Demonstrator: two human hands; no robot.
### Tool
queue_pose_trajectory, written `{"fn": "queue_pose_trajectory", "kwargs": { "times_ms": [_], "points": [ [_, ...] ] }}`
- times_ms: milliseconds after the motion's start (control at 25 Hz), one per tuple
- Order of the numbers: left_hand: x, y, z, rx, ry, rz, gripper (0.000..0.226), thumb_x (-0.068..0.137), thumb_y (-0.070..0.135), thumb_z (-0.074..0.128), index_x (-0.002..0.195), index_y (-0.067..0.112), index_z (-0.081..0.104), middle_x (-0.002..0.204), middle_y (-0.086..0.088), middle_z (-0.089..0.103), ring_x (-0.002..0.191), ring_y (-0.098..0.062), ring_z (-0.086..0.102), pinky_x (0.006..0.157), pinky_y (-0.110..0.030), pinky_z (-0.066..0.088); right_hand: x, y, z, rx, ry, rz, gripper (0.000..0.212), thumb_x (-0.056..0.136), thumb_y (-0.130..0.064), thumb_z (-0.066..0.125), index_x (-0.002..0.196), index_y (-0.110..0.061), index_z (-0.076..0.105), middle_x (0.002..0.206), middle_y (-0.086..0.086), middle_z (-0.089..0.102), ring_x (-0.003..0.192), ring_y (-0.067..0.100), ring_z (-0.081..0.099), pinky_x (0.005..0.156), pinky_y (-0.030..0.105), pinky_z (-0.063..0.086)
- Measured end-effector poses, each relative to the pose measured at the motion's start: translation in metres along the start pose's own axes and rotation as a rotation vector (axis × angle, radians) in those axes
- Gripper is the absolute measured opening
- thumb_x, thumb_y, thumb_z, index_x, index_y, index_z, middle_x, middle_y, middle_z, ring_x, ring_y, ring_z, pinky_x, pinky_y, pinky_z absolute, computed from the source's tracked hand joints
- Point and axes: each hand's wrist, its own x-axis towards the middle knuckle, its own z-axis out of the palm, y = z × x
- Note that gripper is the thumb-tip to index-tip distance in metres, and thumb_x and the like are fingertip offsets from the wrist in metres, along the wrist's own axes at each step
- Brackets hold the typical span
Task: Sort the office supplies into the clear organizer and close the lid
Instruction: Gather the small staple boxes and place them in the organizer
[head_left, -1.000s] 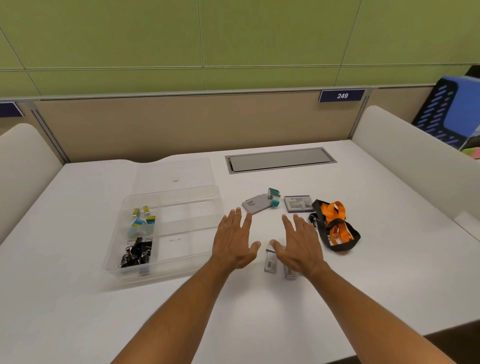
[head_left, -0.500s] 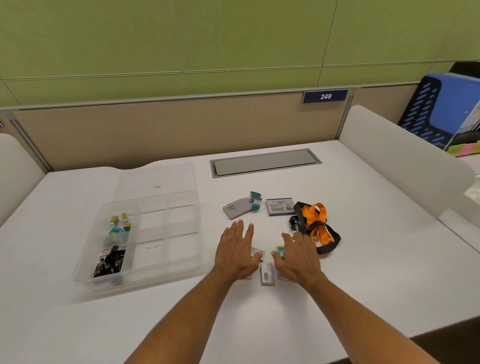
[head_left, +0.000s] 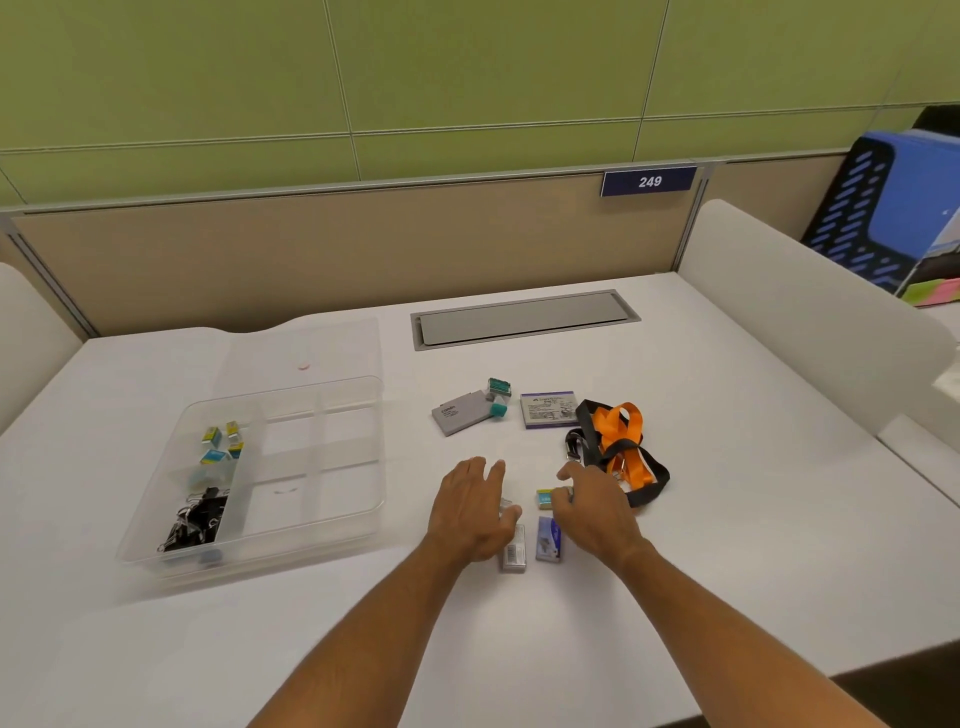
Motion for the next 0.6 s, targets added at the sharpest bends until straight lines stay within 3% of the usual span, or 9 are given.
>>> {"fn": "queue_pose_trajectory", "kwargs": {
  "times_ms": [80,160,360,600],
  "points": [
    [0.003,0.010,0.002,0.008,-0.021,0.000,0.069,0.093,0.054,0.040,0.150,0.021,0.021,0.157,-0.008,0.023,0.144,-0.027,0.021,0.117,-0.041,0.018,0.000,0.007,-0.007,0.017,0.018,-0.030,0.019,0.095,-0.025,0.044,0.090,-0.013,0.057,0.085,0.004,0.060,0.086,0.021,0.061,0.076,0.031,0.051],
    [0.008,0.023,0.005,0.008,-0.021,0.025,0.064,0.094,0.051,0.043,0.148,0.022,0.026,0.154,-0.007,0.028,0.141,-0.026,0.026,0.115,-0.041,0.022,-0.002,0.013,-0.011,0.014,0.053,-0.042,0.022,0.098,-0.024,0.040,0.081,-0.013,0.050,0.074,0.004,0.054,0.073,0.020,0.057,0.066,0.034,0.047],
    [0.027,0.050,0.007,0.142,-0.101,0.211,0.068,0.083,0.028,0.070,0.143,0.027,0.037,0.144,-0.008,0.041,0.131,-0.027,0.037,0.108,-0.042,0.031,-0.009,0.029,-0.016,0.131,0.128,-0.004,0.022,0.100,-0.024,0.041,0.091,-0.012,0.056,0.082,0.005,0.059,0.074,0.015,0.057,0.065,0.026,0.047],
    [0.037,0.058,0.011,0.285,-0.090,0.276,0.053,0.082,0.025,0.073,0.130,0.029,0.051,0.122,-0.009,0.057,0.117,-0.028,0.050,0.103,-0.042,0.033,-0.013,0.044,-0.017,0.105,0.080,0.056,0.024,0.101,-0.030,0.039,0.104,-0.014,0.057,0.097,0.004,0.063,0.085,0.013,0.058,0.072,0.021,0.044]
  ]
}}
